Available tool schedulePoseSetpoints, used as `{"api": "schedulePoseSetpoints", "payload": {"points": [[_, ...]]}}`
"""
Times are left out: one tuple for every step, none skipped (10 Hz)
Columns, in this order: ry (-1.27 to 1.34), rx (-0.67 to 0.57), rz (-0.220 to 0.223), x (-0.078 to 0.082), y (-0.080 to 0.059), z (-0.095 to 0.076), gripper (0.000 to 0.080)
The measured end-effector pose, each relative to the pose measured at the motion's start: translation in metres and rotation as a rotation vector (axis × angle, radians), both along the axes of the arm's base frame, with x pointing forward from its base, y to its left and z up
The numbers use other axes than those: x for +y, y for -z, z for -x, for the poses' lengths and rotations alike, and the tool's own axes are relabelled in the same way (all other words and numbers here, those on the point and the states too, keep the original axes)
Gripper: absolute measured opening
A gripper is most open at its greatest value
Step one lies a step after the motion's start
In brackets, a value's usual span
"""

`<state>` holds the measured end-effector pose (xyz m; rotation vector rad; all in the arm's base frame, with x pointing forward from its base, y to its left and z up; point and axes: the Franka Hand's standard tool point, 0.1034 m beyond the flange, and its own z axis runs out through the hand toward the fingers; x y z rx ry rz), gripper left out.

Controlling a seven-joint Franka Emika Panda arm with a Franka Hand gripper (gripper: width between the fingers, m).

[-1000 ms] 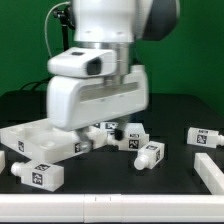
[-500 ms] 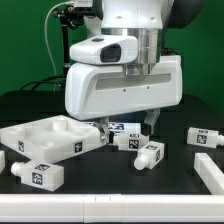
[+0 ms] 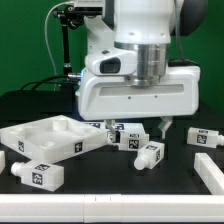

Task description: Assemble one leg

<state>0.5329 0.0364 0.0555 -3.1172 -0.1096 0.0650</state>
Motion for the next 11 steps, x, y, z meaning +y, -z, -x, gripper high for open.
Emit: {"api": "schedulePoseSetpoints", "payload": {"points": [[0.068, 0.018, -0.023, 0.006, 0.004, -0.001, 0.0649], [0.051, -0.019, -0.023, 0.004, 0.004, -0.006, 0.0649], [0.05, -0.021, -0.023, 0.004, 0.005, -0.005, 0.0649], [0.049, -0.021, -0.023, 0.004, 0.005, -0.006, 0.0649], [0.053, -0.02, -0.023, 0.004, 0.006, -0.005, 0.0649], [0.148, 0.006, -0.031, 0.006, 0.014, 0.003, 0.0649], [0.201, 0.021, -0.028, 0.01, 0.024, 0.013, 0.0649], [0.227, 0.032, -0.023, 0.017, 0.036, 0.023, 0.0649], [0.247, 0.041, -0.031, 0.021, 0.043, 0.027, 0.0649], [0.265, 0.047, -0.028, 0.031, 0.047, 0.026, 0.0649], [0.258, 0.047, -0.028, 0.035, 0.048, 0.027, 0.0649]]}}
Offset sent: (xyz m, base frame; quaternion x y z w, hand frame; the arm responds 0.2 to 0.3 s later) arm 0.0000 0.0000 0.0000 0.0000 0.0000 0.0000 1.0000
